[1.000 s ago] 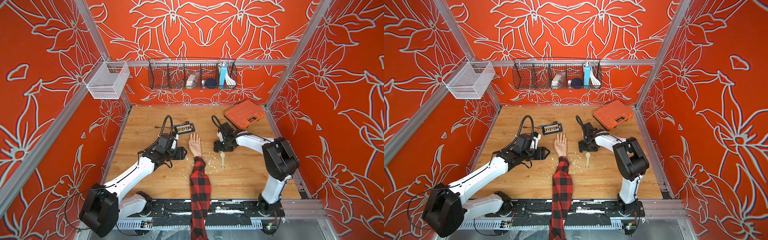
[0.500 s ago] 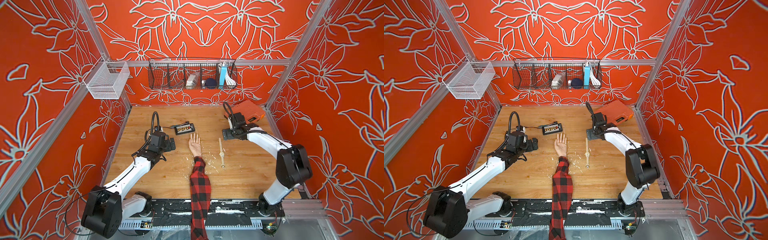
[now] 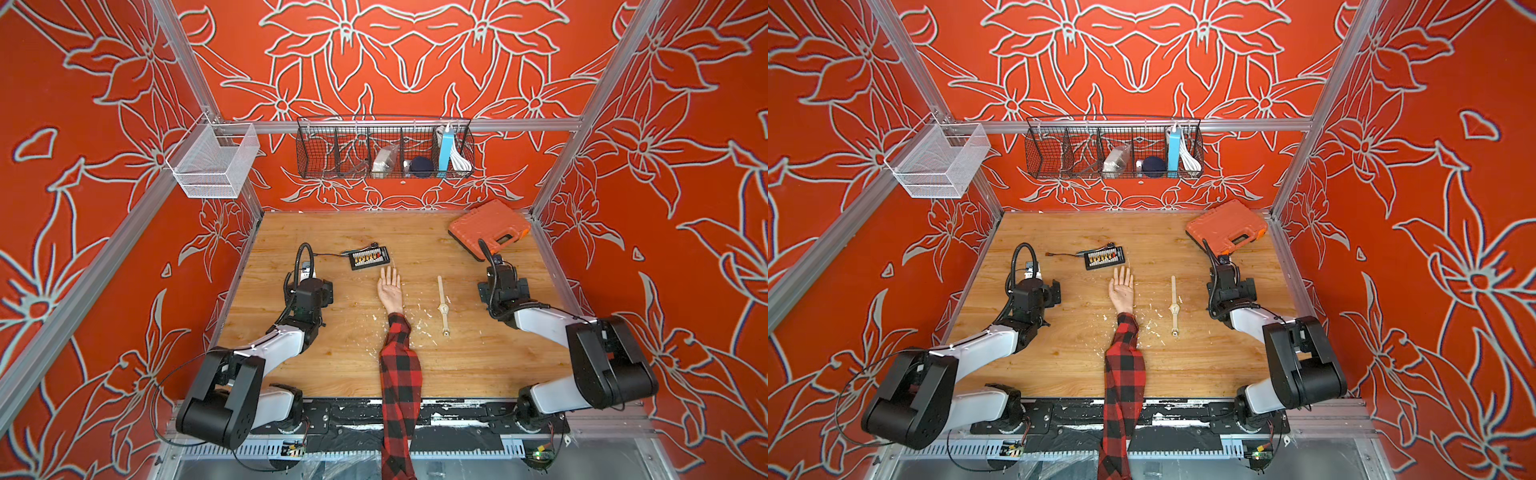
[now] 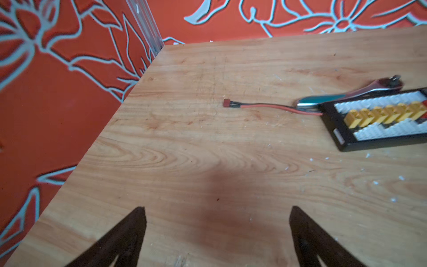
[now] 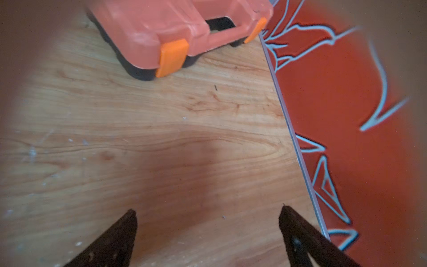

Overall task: Take off the watch
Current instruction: Reset both arms

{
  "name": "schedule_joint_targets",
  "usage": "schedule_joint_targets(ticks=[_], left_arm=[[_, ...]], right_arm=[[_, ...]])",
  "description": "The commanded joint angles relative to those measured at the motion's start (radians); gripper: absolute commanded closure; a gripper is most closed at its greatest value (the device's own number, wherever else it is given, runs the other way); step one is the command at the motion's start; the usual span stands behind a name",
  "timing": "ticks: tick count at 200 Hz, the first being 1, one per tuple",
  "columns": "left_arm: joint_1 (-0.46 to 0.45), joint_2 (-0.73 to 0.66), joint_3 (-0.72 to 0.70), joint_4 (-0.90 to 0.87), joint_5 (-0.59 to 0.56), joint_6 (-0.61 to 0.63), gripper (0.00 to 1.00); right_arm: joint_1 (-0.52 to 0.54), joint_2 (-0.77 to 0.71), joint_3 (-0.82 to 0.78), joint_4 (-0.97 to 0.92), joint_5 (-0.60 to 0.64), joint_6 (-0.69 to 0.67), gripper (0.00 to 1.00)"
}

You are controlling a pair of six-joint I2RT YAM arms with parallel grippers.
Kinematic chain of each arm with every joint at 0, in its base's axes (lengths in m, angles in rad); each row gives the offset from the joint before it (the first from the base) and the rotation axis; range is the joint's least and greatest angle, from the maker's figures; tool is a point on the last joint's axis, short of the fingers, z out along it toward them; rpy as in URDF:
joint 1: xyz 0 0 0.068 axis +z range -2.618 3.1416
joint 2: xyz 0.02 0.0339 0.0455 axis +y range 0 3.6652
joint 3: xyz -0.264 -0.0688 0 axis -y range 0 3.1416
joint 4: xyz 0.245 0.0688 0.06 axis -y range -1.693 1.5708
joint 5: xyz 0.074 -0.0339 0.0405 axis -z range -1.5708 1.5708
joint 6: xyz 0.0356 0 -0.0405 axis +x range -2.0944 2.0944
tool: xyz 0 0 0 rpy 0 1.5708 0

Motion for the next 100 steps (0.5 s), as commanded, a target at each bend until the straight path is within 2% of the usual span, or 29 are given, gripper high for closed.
schedule_joint_targets(ticks=[1,16,30,46,70,84,100], left_arm=[[0.039,0.028,-0.028,0.184,0.055,0.009,0.04],[0.079,0.076,-0.069,0.296,0.122,-0.01,0.03],[0.123,0.07,-0.056,0.24,0.218,-0.027,0.03],[0.13,0.122,-0.084,0.34,0.34,0.015,0.04],[0.132,0.124,-0.085,0.33,0.361,0.019,0.02],[0.133,0.112,-0.079,0.303,0.364,0.018,0.02],[0.133,0.112,-0.083,0.31,0.363,0.019,0.02]], right_arm=[[-0.043,-0.045,-0.075,0.283,-0.005,-0.007,0.02],[-0.082,-0.042,-0.113,0.357,-0.1,0.009,0.02],[-0.101,-0.058,-0.12,0.339,-0.158,0.011,0.02],[-0.12,-0.068,-0.157,0.397,-0.239,0.002,0.02],[-0.129,-0.009,-0.24,0.619,-0.32,-0.032,0.05],[-0.13,-0.043,-0.215,0.507,-0.329,-0.024,0.04],[-0.132,-0.019,-0.227,0.573,-0.327,-0.025,0.02]])
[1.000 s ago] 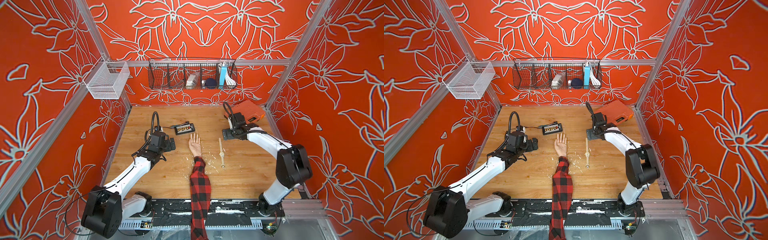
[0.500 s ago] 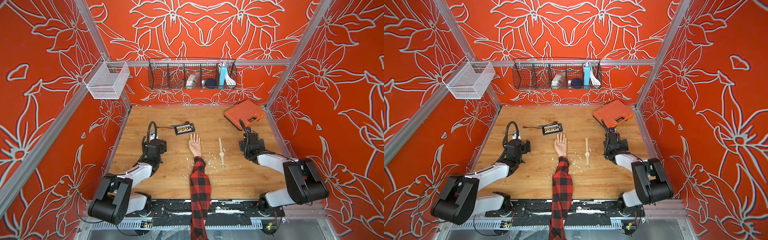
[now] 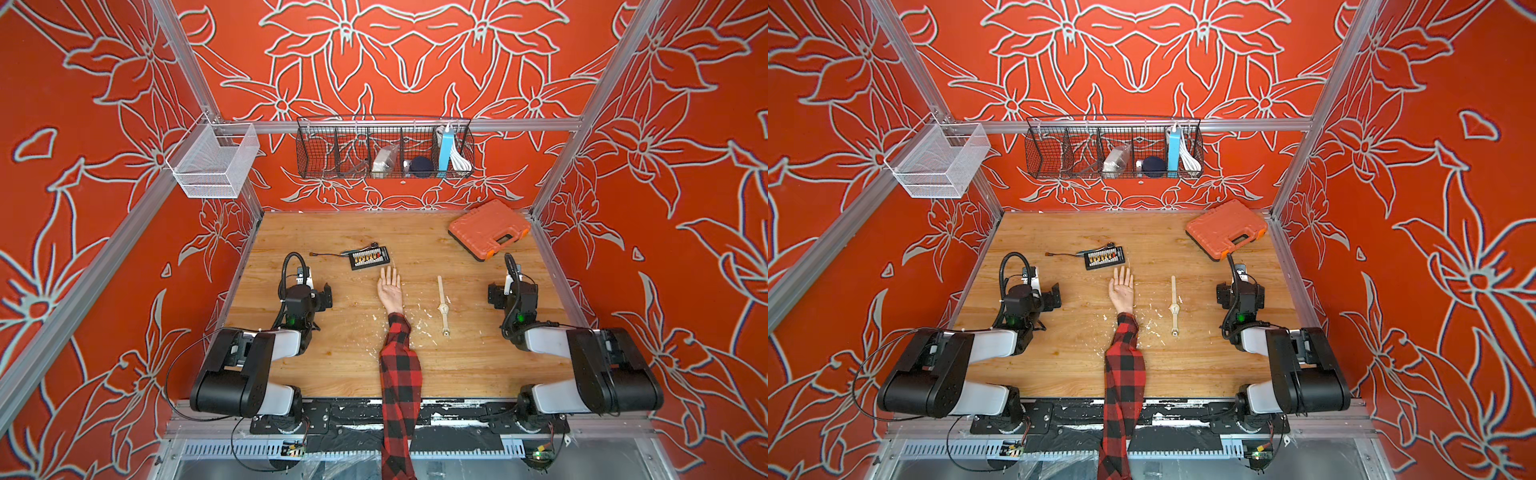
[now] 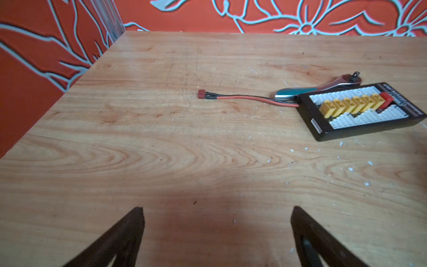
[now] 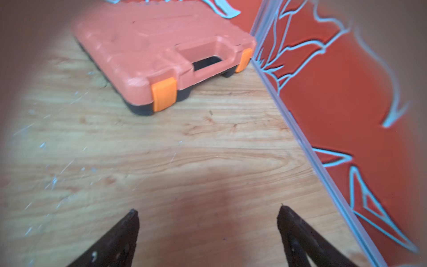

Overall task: Take off the watch
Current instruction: Reset both arms

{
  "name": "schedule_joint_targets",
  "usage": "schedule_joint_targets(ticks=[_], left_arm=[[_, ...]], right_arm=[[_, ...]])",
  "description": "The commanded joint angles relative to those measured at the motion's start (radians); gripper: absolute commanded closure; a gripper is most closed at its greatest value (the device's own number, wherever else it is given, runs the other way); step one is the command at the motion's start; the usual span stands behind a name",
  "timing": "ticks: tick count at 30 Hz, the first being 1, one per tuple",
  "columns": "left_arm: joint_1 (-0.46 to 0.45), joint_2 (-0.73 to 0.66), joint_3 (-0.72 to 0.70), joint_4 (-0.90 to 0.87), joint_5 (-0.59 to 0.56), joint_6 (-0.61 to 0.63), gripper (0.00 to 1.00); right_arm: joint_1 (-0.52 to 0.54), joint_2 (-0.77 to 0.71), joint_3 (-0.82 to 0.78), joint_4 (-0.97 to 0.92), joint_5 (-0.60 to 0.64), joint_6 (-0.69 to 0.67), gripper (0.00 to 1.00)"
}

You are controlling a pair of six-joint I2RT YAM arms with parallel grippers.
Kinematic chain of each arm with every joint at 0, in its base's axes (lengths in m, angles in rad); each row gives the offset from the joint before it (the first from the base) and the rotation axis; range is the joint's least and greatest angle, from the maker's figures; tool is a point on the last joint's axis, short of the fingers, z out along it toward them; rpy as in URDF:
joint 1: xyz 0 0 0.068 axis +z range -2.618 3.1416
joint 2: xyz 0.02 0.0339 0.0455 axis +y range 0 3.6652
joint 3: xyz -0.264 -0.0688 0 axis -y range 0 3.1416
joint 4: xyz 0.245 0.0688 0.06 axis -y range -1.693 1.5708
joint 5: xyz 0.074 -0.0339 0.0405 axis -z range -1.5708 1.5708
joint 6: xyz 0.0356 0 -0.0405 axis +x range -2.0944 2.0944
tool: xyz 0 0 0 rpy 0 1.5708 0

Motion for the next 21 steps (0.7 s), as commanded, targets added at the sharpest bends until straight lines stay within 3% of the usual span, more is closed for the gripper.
schedule_joint_targets(ticks=[1,21], left_arm=[[0.006,-0.004,-0.001,0.037,0.047,0.019,0.02],[0.009,-0.002,0.0,0.041,0.052,0.018,0.02]], right_arm=[[-0.006,0.01,-0.004,0.106,-0.056,-0.019,0.02],[-0.015,-0.002,0.015,0.048,-0.078,-0.014,0.02]])
